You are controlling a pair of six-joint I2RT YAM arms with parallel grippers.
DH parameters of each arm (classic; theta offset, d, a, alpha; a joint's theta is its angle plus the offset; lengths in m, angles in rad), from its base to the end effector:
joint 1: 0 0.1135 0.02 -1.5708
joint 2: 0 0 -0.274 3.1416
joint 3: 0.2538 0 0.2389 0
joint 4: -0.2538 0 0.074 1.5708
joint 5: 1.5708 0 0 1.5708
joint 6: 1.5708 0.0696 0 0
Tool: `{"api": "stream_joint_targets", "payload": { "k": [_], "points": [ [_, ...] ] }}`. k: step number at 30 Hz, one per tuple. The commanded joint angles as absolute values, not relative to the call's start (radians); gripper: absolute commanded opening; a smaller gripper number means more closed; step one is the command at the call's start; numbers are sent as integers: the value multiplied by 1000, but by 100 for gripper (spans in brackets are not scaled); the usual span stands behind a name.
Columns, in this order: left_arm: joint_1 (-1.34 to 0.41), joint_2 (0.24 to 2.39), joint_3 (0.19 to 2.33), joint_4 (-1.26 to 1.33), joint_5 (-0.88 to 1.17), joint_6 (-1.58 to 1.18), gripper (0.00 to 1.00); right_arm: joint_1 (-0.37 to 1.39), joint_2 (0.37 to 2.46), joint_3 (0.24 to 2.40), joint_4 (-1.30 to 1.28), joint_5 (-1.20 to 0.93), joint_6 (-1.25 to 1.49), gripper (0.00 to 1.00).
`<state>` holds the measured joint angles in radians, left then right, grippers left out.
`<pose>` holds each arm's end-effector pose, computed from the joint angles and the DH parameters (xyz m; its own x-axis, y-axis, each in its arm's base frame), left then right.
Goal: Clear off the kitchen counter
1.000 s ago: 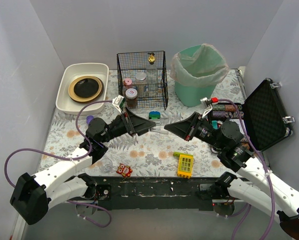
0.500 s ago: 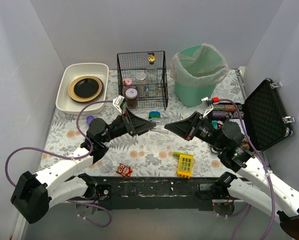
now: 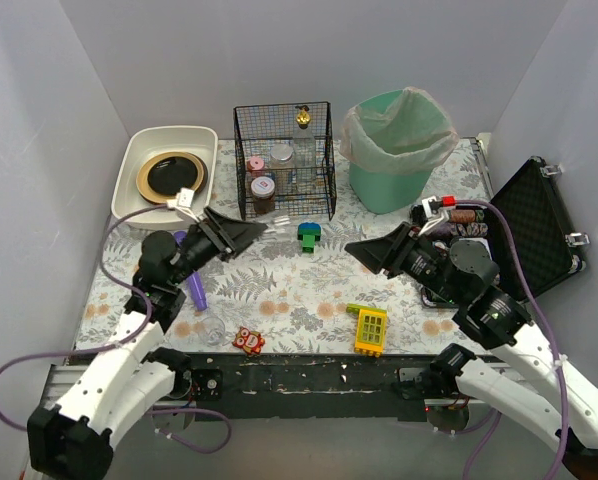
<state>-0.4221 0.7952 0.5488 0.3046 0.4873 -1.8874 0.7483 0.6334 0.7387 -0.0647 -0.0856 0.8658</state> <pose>0.1712 -0.1126 0.3188 -0.7658 -0.5766 0.2849 -0.1950 -0.2140 -0.9572 0.1176 0.1173 0.3655 -0.5447 0.5297 -0.6501 -0.5025 0.4145 0.7587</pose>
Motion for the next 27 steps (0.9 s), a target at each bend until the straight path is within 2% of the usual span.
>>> {"api": "stream_joint_targets", "payload": {
  "k": [1, 6, 13, 23, 27],
  "points": [
    [-221, 738, 682, -139, 419, -1668, 0, 744, 578, 801, -219, 63, 793, 57],
    [-147, 775, 834, -423, 151, -1499, 0, 744, 529, 795, -285, 87, 795, 56],
    [-80, 923, 980, -476, -118, -1431, 0, 744, 457, 793, -370, 144, 787, 54],
    [-2, 1343, 1201, -393, -250, -1198, 0, 744, 420, 796, -459, 187, 736, 53],
    [-2, 1515, 1271, -364, -244, -1115, 0, 744, 411, 788, -472, 190, 726, 53]
  ]
}}
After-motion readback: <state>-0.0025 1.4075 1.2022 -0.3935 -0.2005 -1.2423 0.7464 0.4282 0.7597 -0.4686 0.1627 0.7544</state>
